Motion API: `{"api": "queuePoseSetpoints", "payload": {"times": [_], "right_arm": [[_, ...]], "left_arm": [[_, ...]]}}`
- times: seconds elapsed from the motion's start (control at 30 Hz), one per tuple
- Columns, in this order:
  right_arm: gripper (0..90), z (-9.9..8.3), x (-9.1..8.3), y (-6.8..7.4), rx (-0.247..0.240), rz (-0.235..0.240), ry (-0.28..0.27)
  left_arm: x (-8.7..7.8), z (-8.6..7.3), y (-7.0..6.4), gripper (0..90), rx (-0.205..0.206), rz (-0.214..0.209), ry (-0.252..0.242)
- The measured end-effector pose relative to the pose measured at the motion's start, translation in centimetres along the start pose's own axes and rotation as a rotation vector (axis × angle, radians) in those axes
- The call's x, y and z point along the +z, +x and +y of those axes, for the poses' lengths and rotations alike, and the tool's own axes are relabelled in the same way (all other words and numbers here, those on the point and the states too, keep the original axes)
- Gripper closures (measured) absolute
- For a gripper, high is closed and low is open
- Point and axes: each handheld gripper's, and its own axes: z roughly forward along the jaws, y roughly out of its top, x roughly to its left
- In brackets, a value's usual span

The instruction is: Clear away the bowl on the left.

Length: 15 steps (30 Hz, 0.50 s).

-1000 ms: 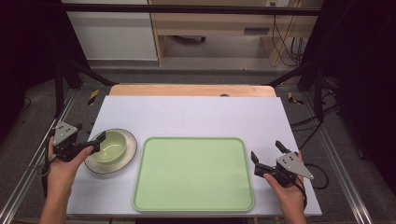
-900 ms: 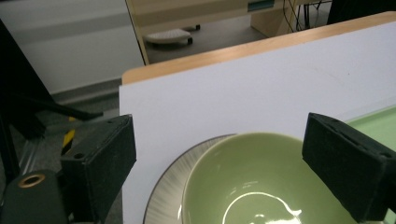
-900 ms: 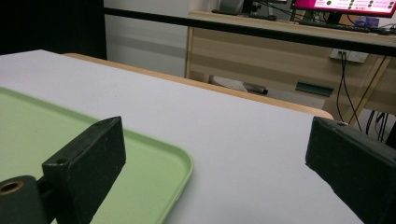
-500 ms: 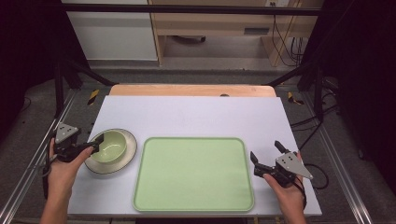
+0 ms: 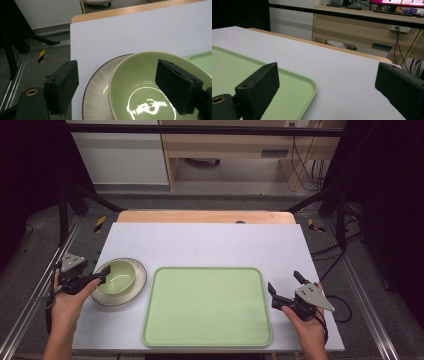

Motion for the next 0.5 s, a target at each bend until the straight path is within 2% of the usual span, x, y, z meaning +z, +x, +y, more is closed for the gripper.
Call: {"api": "queuePoseSetpoints", "payload": {"times": [0.23, 0.3, 0.5], "right_arm": [[5.9, 0.00, 0.03, 0.06, 0.000, 0.002, 0.002], [5.9, 0.00, 0.01, 0.06, 0.002, 0.002, 0.002], [6.2, -0.01, 0.00, 0.02, 0.000, 0.006, 0.006]], "left_arm": [[0.43, -0.39, -0.09, 27.9, -0.012, -0.018, 0.052], [0.52, -0.48, -0.13, 33.3, -0.024, -0.028, 0.064], [0.75, -0.78, -0.08, 38.9, -0.026, -0.018, 0.095]]}}
